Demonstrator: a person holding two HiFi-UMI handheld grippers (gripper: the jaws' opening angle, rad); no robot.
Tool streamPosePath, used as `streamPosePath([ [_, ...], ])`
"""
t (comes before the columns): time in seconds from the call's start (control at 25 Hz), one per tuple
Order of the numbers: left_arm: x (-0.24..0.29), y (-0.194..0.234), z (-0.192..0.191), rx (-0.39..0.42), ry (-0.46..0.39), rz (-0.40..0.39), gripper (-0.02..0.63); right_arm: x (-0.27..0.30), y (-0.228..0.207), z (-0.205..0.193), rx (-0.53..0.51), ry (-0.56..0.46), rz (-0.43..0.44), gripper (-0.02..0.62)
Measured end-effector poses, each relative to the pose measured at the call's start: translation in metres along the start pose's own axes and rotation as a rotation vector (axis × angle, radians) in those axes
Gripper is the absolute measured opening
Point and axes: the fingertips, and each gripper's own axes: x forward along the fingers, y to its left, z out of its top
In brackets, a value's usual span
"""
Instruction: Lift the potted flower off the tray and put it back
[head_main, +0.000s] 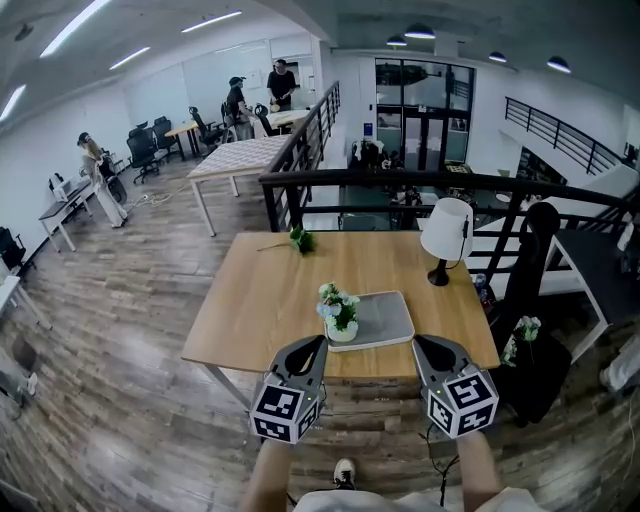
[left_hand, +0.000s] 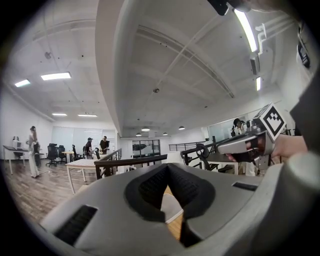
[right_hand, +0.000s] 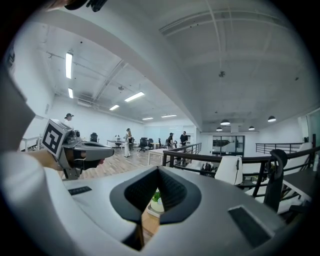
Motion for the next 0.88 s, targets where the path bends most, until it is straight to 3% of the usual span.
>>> streamPosePath([
  [0.88, 0.066, 0.092, -0.041, -0.057, 0.055, 0.005, 0.011, 0.118, -0.018, -0.011, 0.013, 0.052, 0.019, 0.02],
])
